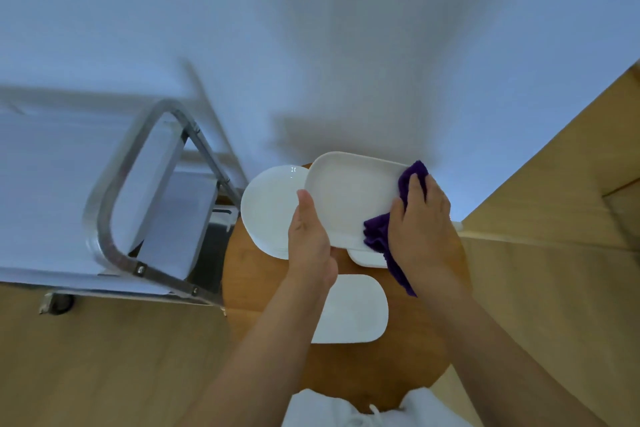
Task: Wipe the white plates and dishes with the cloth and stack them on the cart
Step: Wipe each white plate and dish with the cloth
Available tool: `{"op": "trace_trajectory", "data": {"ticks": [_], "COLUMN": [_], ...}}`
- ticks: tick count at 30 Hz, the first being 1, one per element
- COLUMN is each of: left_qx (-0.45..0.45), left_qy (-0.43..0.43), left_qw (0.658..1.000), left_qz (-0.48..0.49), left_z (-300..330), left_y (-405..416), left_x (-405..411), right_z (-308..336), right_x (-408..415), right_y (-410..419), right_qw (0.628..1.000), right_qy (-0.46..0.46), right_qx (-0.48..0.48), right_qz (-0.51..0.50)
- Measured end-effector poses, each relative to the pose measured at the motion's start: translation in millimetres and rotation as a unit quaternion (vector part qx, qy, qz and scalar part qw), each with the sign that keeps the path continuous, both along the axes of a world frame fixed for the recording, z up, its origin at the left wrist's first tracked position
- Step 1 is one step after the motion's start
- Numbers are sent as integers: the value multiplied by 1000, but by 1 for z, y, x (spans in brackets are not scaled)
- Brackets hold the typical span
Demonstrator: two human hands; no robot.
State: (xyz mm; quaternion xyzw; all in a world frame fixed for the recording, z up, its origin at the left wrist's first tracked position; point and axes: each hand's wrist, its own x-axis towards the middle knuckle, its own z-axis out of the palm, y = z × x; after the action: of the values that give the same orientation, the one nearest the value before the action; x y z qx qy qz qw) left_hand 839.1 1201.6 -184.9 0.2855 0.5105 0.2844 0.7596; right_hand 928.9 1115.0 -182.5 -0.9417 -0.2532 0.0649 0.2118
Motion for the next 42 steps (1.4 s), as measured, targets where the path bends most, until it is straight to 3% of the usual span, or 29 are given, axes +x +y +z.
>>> {"op": "trace_trajectory", "data": {"ticks": [7,14,20,25,30,35,38,42], "left_qx": [50,22,89,80,79,149,208,265], "left_qy": [9,-18,-16,-14,-8,34,57,90], "left_qw": [999,999,994,993,990,975,959,921], "left_qz": [-2,-46,-66,-80,-116,-162,-182,-272], "left_z": [14,14,16,26,43,55,61,64], "left_y": [12,8,19,31,42,59,70,72], "left_x": [-16,-37,-42,-43,-34,-26,-23,-19], "right_z": [0,14,25,22,14,-7,-21,-24], "right_x": [-24,-62,-70,-75,-76,-50,-27,-10], "right_y": [34,58,61,47,29,-4,-30,-49], "right_qw": [988,971,943,915,903,879,843,796], "right_qy": [18,0,5,51,-44,-171,-281,-310], "right_qx": [154,172,219,261,291,211,79,-38], "right_qz": [21,168,252,302,315,393,452,518]}}
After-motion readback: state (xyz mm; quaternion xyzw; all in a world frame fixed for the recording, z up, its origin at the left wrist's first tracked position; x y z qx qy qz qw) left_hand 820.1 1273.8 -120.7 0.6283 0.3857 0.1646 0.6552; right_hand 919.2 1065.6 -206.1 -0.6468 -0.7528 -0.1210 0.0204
